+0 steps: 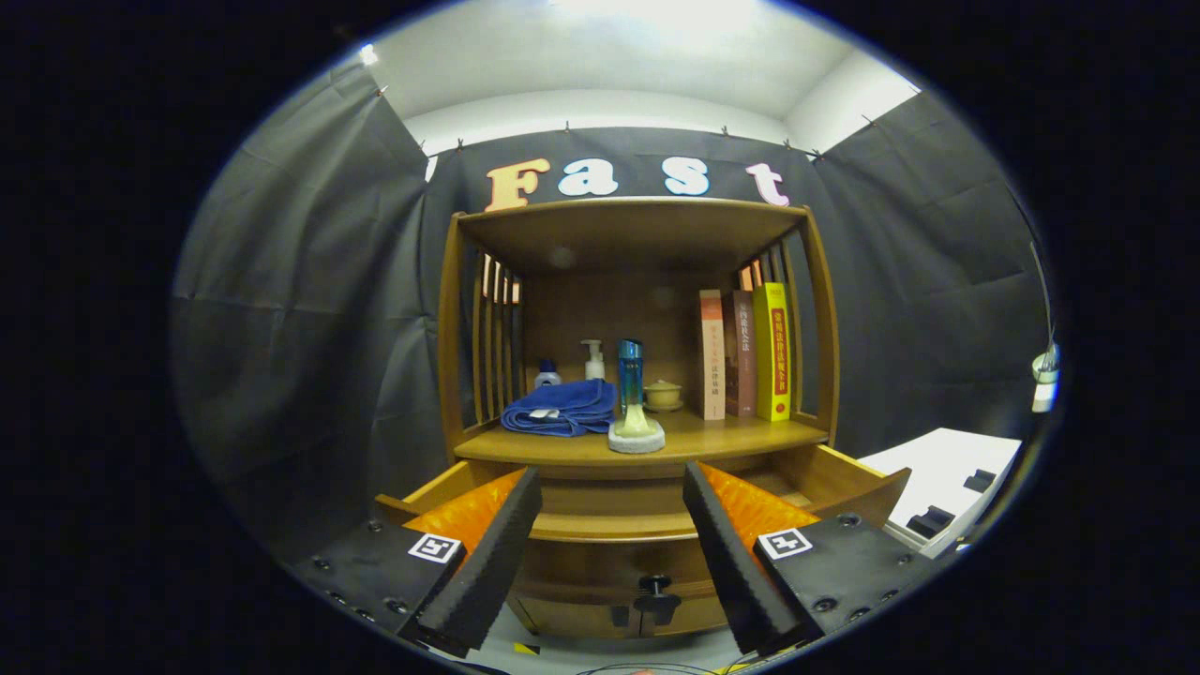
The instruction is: Pull open the drawer, take out the items inside it, and place them on the countertop above the cabinet.
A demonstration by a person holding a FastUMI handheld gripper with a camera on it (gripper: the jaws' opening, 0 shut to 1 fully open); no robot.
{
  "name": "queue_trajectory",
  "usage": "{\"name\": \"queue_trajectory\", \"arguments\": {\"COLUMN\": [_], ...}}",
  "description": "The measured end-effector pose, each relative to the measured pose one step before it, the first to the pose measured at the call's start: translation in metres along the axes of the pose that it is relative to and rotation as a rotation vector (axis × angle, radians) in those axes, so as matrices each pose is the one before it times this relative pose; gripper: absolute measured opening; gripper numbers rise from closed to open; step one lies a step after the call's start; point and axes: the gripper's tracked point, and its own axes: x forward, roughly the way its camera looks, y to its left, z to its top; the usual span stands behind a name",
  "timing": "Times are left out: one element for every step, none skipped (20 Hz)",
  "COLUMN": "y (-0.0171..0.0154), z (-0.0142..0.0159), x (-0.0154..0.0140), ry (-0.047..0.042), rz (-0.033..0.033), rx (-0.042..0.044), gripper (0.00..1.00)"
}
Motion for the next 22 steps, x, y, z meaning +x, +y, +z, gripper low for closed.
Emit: {"name": "queue_trajectory", "arguments": {"y": [-0.0058, -0.00416, -0.00292, -0.00155, -0.00234, -0.00023, 0.00194, 0.00078, -0.00222, -0.00282, -0.00463, -0.004, -0.00429, -0.00319, -0.00159, 0.00171, 0.00245, 0.00126, -0.00103, 0.00034, 0.00089, -0.00004], "z": [-0.00436, -0.00685, -0.00676, -0.00659, -0.00763, -0.01162, -0.01259, -0.00999, -0.00919, -0.00574, -0.00567, -0.00442, -0.00409, -0.00403, -0.00367, -0.00392, -0.00207, 0.0011, -0.0013, 0.00013, -0.00078, -0.00022], "x": [-0.00363, -0.00036, 0.00054, 0.00059, 0.00106, 0.00016, 0.00054, 0.00225, 0.00162, 0.00117, 0.00182, 0.00069, 0.00314, 0.00257, 0.00226, 0.00355, 0.0006, 0.00011, -0.0001, -0.0005, 0.00023, 0.00044], "ry": [-0.00128, -0.00274, -0.00172, -0.0056, 0.00202, 0.01657, 0.0205, 0.01675, 0.01204, 0.00897, 0.00693, 0.00568, 0.00565, 0.00622, 0.00591, 0.01031, 0.00252, -0.01199, -0.00205, -0.0007, 0.00688, 0.00311], "rz": [-0.00771, -0.00657, -0.00472, -0.0013, -0.00897, -0.00258, 0.00411, 0.00122, -0.00013, -0.00199, -0.00667, -0.00834, -0.00936, -0.00881, -0.00404, 0.00671, 0.01507, 0.00082, 0.00116, 0.00047, 0.0, -0.00054], "rx": [-0.00199, -0.00836, -0.01178, -0.0056, 0.00126, 0.00662, 0.00818, 0.00571, 0.00324, 0.00006, -0.00339, -0.00382, -0.00057, 0.00514, 0.01334, 0.01121, 0.0002, -0.00688, -0.01423, -0.00367, 0.00492, 0.00804], "gripper": [0.99, 0.99, 0.99, 0.99, 0.99, 0.99, 0.99, 0.99, 0.99, 0.99, 0.99, 0.99, 0.99, 0.99, 0.99, 0.99, 0.99, 0.99, 0.99, 0.99, 0.99, 0.99]}}
